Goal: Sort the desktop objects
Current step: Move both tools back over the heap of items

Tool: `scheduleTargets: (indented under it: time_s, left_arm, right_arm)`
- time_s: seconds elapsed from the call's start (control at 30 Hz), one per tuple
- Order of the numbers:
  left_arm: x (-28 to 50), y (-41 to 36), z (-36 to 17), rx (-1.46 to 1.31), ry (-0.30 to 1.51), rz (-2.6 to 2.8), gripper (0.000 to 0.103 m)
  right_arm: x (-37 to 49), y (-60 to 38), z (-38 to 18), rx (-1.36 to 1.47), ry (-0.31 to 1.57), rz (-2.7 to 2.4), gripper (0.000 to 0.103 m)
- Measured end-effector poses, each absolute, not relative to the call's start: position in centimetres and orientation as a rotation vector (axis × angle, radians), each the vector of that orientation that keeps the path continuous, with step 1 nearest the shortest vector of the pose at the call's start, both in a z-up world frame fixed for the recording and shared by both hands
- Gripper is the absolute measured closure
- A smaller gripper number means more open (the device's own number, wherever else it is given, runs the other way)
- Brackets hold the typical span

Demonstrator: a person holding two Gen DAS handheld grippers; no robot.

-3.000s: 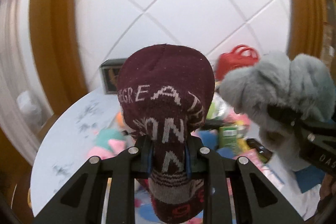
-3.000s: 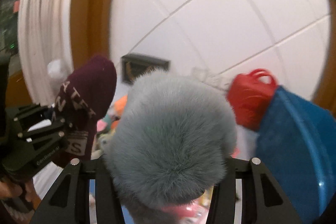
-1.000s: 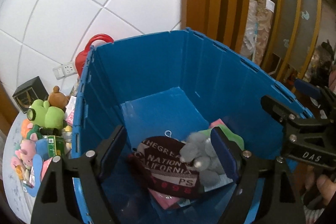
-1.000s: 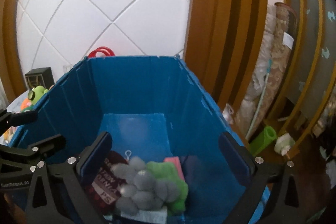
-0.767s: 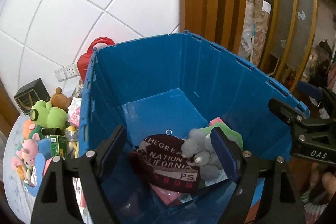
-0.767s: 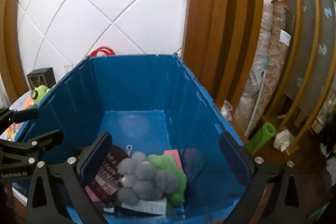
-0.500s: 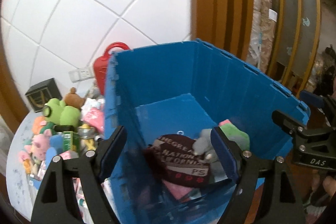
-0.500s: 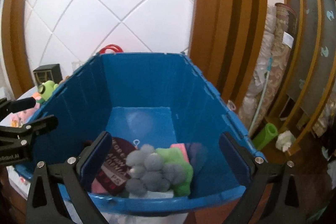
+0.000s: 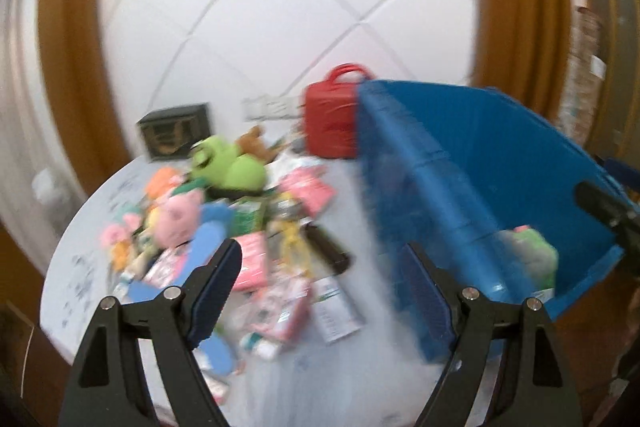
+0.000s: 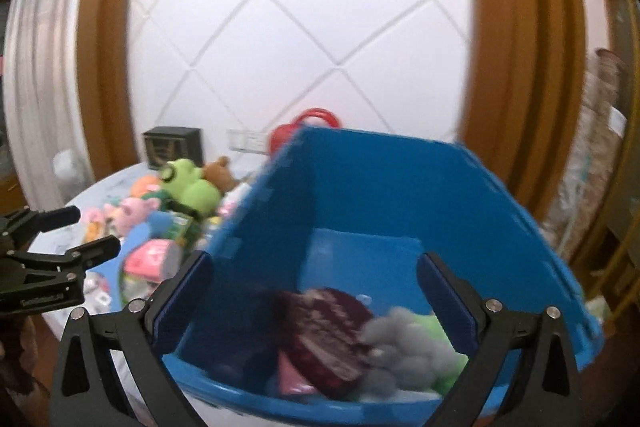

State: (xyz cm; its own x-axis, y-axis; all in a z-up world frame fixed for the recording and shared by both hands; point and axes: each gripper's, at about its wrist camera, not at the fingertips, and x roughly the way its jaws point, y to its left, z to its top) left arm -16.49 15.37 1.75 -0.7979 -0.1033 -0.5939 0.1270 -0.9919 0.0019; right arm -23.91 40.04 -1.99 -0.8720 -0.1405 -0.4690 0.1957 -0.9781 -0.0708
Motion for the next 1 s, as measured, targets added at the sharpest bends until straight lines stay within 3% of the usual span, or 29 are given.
scheduleTargets:
  time_s: [0.43,0.67,1.0]
  left_arm:
    - [-13.9,-3.0,-8.4,1.229,0.172,-2.606,0.021]
    - [-14.9,-4.8,-16.3,1.439,0.343,-2.476,0.021]
    - [-14.0,-2.3,-24.9,1.489,0.492,-2.244,0.021]
  right_arm:
    - [-24.6,23.6,-7.2,0.771,0.197,-2.698,0.0]
    - [-27.0,19.9,-15.7,1.04,0.197,-2.54,0.0]
    - [-30.3,19.6,-27.8,1.285,0.306,-2.3,0.0]
